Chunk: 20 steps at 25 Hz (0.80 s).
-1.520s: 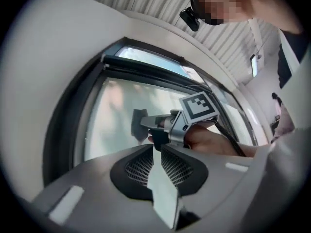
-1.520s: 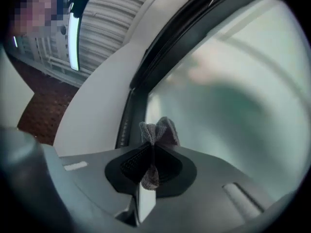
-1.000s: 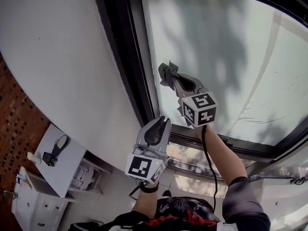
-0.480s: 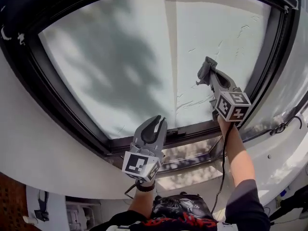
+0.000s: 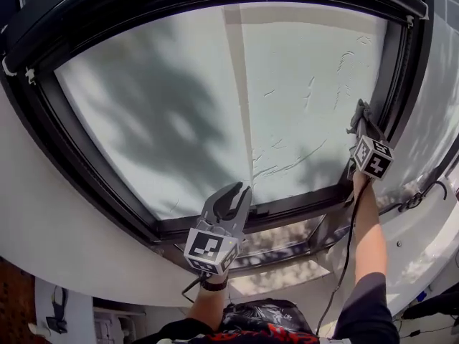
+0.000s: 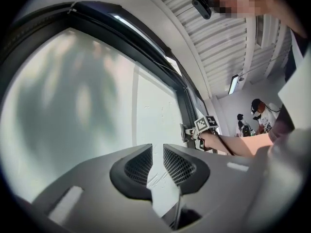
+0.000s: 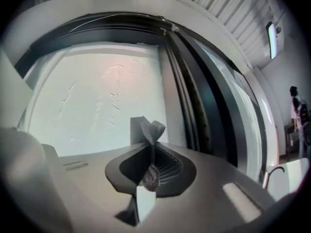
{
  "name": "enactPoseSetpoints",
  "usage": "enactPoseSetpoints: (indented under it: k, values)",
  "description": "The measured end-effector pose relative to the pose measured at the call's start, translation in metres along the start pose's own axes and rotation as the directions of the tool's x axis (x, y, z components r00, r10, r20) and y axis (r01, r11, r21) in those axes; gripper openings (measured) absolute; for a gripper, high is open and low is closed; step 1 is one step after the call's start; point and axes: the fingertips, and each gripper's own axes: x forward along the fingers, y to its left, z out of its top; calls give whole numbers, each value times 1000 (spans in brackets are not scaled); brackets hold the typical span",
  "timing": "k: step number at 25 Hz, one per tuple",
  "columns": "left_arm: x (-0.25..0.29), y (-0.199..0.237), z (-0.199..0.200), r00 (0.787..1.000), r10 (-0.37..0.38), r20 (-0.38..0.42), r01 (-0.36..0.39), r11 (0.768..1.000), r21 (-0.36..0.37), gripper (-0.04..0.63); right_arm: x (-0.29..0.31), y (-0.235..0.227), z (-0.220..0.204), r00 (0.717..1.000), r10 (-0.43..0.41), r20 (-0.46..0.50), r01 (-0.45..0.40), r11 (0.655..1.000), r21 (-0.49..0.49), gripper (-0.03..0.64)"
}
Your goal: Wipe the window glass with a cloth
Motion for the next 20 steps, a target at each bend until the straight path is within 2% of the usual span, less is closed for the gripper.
enactPoseSetpoints:
  k: [2,3,4,5,6,7,9,11,13,15,17,19,20]
  values:
    - [-3,11,-5,999,47,-5,-47,999,-2,55,-5,50,9,992,118,47,-118,993,5,26]
    - [-6,17,-8,997,70,-12,-70,998,-2,55,-11,85,14,977,201,73,-202,979,7,26]
    - [-11,23,-11,995,94,-19,-94,996,-2,55,-21,128,18,951,294,100,-296,955,11,26]
    - [-18,30,-12,992,120,-25,-120,993,1,59,-35,176,21,910,395,129,-400,916,17,26]
    - [-27,38,-12,988,151,-29,-151,989,5,61,-53,228,23,853,498,157,-507,861,21,26]
    - [-39,47,-10,982,187,-29,-186,982,10,61,-74,282,24,780,599,180,-611,791,16,26]
    - [-68,68,-8,962,270,-30,-269,963,18,63,-117,386,18,615,765,192,-780,626,5,26]
    - [-102,91,-6,932,361,-35,-360,933,28,63,-153,474,6,465,869,170,-883,469,24,26]
    - [-142,112,-2,892,451,-34,-449,892,50,63,-181,544,-8,359,923,137,-933,354,59,26]
    - [-184,131,-2,839,543,-39,-540,839,64,45,-199,600,-22,295,949,108,-953,284,103,26]
    - [-215,147,-8,791,608,-65,-606,794,59,48,-210,643,-35,257,963,81,-962,247,115,26]
    - [-233,155,-14,764,639,-91,-637,769,53,58,-216,673,-47,237,970,47,-966,230,113,26]
    - [-238,157,-16,759,644,-97,-642,765,53,58,-215,682,-52,242,970,33,-965,238,109,26]
